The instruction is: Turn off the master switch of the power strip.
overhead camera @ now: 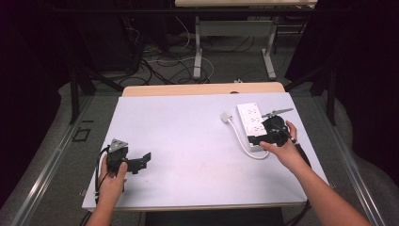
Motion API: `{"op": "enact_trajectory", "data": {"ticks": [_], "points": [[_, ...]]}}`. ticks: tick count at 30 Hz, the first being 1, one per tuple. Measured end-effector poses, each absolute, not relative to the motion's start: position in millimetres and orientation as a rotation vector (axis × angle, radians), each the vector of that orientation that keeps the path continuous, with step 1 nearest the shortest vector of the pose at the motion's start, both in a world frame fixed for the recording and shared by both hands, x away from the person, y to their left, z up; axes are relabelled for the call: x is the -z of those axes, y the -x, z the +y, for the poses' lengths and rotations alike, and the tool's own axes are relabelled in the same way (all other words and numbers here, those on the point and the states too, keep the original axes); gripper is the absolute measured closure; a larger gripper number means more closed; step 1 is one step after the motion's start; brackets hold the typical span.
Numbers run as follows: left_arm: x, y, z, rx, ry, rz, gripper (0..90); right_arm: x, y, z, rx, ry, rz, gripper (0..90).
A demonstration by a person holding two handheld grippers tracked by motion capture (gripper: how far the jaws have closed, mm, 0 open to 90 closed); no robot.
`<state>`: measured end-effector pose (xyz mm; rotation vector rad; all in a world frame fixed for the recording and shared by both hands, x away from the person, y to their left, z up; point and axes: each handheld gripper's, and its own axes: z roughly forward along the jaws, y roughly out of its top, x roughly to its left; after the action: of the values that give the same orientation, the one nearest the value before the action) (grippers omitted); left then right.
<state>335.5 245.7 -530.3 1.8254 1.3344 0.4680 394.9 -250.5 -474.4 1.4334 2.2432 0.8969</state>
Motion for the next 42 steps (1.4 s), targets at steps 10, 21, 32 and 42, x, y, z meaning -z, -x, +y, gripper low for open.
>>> {"op": "enact_trajectory", "data": {"ticks": [10, 21, 32, 42], "points": [[530.1, -335.5, 245.5, -0.469, -1.824, 1.334, 0.7, 469.6, -377.0, -260.1, -0.948, -1.412, 2.217, 0.0], [529.9, -335.2, 245.6, -0.473, -1.821, 1.333, 0.7, 462.1, -360.2, -277.3, -0.932, -1.423, 2.192, 0.0], [529.6, -334.9, 246.0, -0.472, -1.815, 1.339, 0.7, 467.7, -348.2, -292.5, -0.882, -1.458, 2.204, 0.0], [529.5, -334.8, 245.9, -0.473, -1.816, 1.338, 0.7, 477.5, -335.7, -305.3, -0.858, -1.515, 2.202, 0.0]]}}
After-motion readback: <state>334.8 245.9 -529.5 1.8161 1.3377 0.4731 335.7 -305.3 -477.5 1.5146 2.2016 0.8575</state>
